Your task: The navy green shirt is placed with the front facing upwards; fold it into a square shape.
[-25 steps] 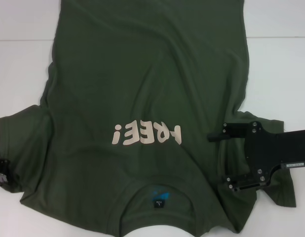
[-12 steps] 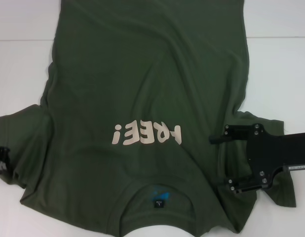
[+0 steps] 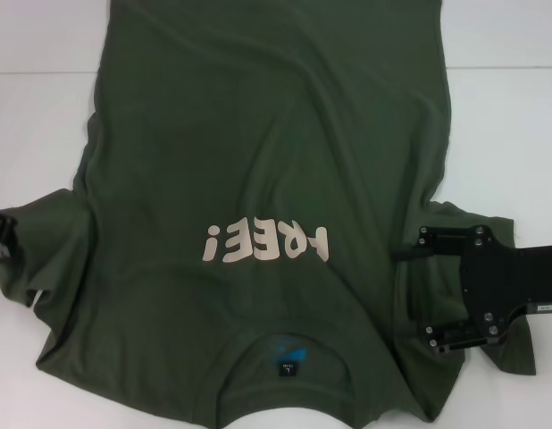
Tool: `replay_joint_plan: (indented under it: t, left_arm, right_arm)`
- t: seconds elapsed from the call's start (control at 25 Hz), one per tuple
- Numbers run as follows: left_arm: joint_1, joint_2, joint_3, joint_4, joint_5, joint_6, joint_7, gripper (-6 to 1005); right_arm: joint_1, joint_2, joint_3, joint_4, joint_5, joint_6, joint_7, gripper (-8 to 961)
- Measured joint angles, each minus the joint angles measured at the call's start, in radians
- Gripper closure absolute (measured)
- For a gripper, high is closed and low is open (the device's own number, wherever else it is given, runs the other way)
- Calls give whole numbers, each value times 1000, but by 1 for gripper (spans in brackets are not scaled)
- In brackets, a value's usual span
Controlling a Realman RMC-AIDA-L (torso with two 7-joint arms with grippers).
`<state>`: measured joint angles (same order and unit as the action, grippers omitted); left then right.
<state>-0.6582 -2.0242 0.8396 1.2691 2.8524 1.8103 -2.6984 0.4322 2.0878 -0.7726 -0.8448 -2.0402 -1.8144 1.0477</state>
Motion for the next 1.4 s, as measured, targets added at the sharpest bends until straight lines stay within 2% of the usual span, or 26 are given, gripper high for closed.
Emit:
replay_joint_plan:
  t: [0.32,0.52,0.68,1.0,1.24,1.4]
  left_arm:
    - [-60,-9,-2,85,-9,85,4,1000]
    - [-102,-40,10,103,-21,106,15,1000]
    - [-125,-73,37,96,-25,96,30,1000]
    - [-133,-130,156,75,-17,24,31,1000]
    - [-128,-138,299,14,-13,-77,-10,1000]
    - [-139,-139,353,0,-9,-131,-27,999]
  right_arm:
    - [-15,0,6,1,0,-1,0,100]
    - [-24,0,6,1,0,0,0,100]
    - [-26,0,6,10,-2,0,0,100]
    - [-33,1,3,17,-1,0,-1,101]
    - [-33,2,2,27,0,0,-4,101]
    - [-34,3,2,29,0,0,-2,101]
